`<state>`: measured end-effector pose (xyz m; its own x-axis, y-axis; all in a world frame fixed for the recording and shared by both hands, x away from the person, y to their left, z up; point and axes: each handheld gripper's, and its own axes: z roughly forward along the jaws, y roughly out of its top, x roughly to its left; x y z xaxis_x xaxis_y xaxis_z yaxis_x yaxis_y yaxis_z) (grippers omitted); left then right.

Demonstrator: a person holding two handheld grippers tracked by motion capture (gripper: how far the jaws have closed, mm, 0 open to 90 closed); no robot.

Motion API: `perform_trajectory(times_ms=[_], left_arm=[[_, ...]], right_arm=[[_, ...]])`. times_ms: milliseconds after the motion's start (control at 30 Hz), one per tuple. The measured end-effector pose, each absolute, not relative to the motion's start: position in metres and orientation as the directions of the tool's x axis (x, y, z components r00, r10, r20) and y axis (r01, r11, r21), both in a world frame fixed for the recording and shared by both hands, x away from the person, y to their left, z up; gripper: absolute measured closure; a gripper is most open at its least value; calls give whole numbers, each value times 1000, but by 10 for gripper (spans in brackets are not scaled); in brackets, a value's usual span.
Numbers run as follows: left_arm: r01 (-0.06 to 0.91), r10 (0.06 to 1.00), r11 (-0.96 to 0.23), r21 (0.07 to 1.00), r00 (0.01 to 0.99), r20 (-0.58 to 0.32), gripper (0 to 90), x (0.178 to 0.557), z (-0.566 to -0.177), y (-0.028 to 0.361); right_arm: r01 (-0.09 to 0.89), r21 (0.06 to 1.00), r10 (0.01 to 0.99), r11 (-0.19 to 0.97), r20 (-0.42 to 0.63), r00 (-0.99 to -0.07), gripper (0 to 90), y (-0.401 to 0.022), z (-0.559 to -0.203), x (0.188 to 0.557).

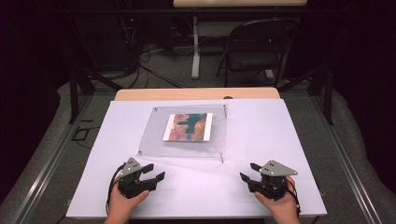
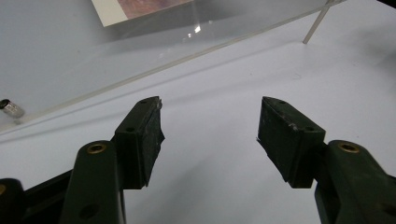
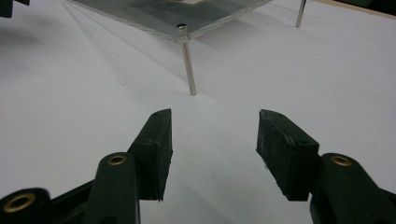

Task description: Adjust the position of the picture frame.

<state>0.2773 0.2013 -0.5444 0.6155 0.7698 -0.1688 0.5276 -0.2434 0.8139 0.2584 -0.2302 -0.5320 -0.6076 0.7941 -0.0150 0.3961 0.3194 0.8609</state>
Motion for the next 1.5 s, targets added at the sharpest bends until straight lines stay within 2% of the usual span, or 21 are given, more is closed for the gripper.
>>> perform_trajectory(times_ms=[133, 200, 267, 600, 1133, 1500], left_arm=[[525, 768, -244, 815, 617, -168, 396, 277, -545, 200], [528, 768, -233, 817, 616, -179, 394, 277, -545, 200], [528, 772, -229, 818, 610, -178, 394, 276, -545, 200], [513, 771, -216, 831, 611, -177, 410, 273, -542, 201], [525, 771, -222, 821, 610, -182, 540, 274, -541, 195], [544, 771, -209, 813, 603, -206, 659, 280, -539, 184]], right_arm=[[409, 862, 796, 300, 10, -606, 452, -233, -533, 261], [422, 860, 795, 288, 31, -606, 499, -235, -533, 263], [421, 864, 793, 277, 42, -608, 506, -235, -534, 264], [433, 854, 800, 287, 35, -599, 504, -236, -534, 266], [398, 856, 763, 329, 7, -647, 573, -222, -529, 270], [397, 853, 741, 338, 19, -671, 582, -213, -528, 281]])
